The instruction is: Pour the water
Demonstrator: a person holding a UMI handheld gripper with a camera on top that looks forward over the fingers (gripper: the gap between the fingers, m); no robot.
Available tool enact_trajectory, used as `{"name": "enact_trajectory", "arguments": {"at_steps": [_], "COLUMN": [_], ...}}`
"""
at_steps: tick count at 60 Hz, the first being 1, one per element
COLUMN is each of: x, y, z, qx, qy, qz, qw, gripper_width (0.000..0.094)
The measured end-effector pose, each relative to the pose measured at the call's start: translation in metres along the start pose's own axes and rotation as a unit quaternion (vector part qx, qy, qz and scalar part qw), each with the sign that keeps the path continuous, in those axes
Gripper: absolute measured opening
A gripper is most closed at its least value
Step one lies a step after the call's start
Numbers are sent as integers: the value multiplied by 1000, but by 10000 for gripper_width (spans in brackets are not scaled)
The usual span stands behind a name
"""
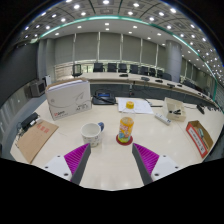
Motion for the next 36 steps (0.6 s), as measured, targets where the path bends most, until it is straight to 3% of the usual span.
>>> {"name": "enact_trajectory", "arguments": {"at_steps": [15, 36], "x": [-20, -23], "y": [95, 137], "z": [8, 19], "qx": [-19, -18], "qy": [23, 25], "qz": [-6, 4], "qw": [1000, 1000], "gripper_width": [859, 858]}}
Point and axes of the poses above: the point between the fingertips, and its own axes, seen from behind it with the camera up: z to the right, x up, y backward, against the way the camera looks, the point moved 4 cm from there along y, backward, against the way the camera looks, and after that the axes turned 13 degrees about -x, right-handed, at the moved point
